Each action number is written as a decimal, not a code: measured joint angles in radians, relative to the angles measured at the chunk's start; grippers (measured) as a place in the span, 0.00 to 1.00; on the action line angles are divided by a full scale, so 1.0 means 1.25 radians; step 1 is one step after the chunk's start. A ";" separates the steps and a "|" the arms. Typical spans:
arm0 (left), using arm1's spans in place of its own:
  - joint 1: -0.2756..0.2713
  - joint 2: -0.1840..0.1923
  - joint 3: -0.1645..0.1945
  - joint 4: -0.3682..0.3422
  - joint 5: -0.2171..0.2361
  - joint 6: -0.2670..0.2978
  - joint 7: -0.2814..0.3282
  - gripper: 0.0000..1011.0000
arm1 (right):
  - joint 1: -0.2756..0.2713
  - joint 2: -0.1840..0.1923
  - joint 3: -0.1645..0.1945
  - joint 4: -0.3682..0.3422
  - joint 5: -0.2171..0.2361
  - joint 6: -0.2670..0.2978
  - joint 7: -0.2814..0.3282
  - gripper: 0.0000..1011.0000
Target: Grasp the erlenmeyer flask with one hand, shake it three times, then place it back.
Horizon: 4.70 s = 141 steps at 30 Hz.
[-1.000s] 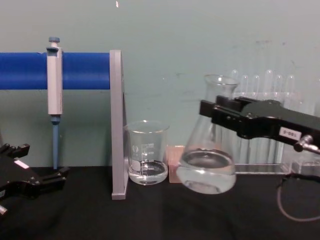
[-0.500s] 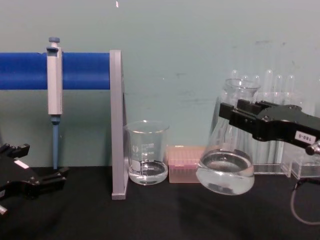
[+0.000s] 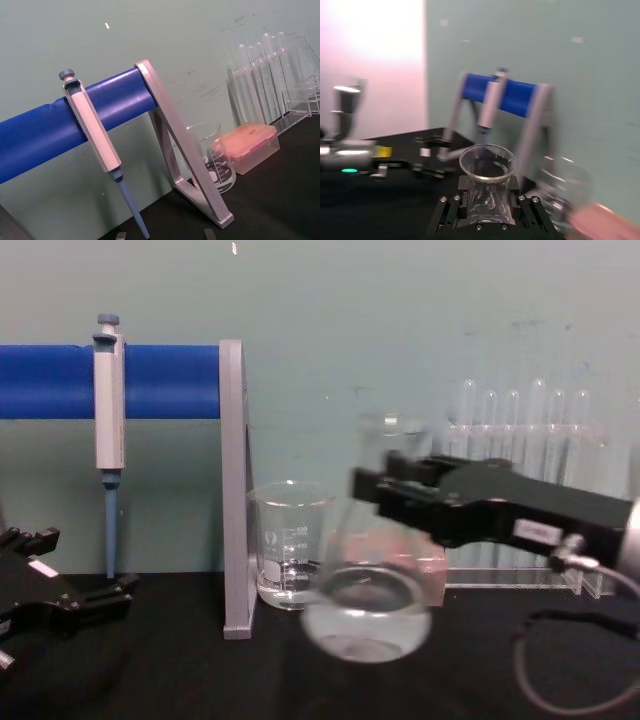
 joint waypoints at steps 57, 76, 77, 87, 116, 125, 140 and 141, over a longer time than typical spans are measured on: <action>0.000 0.000 0.000 0.000 0.000 0.000 0.000 0.99 | -0.160 0.066 0.164 -0.127 -0.020 -0.029 -0.275 0.46; 0.000 0.000 0.000 0.000 0.000 0.000 0.000 0.99 | -0.058 0.008 0.088 -0.041 0.003 -0.033 -0.068 0.46; 0.000 0.000 0.000 0.000 0.000 0.000 0.000 0.99 | -0.052 0.005 0.081 -0.036 0.005 -0.033 -0.057 0.46; 0.000 0.000 0.000 0.000 0.000 0.000 0.000 0.99 | 0.017 -0.017 -0.006 0.014 0.032 -0.039 0.064 0.46; 0.000 0.000 0.000 0.000 0.000 0.000 0.000 0.99 | -0.005 0.018 -0.002 -0.018 0.043 -0.053 -0.024 0.46; 0.000 0.000 0.000 0.000 0.000 0.000 0.000 0.99 | -0.089 0.043 0.097 -0.081 0.003 -0.044 -0.175 0.46; 0.000 0.000 0.000 0.000 0.000 0.000 0.000 0.99 | -0.115 0.030 0.155 -0.088 -0.028 -0.024 -0.223 0.46; 0.000 0.000 0.000 0.000 0.000 0.000 0.000 0.99 | -0.112 0.028 0.153 -0.084 -0.028 -0.023 -0.217 0.46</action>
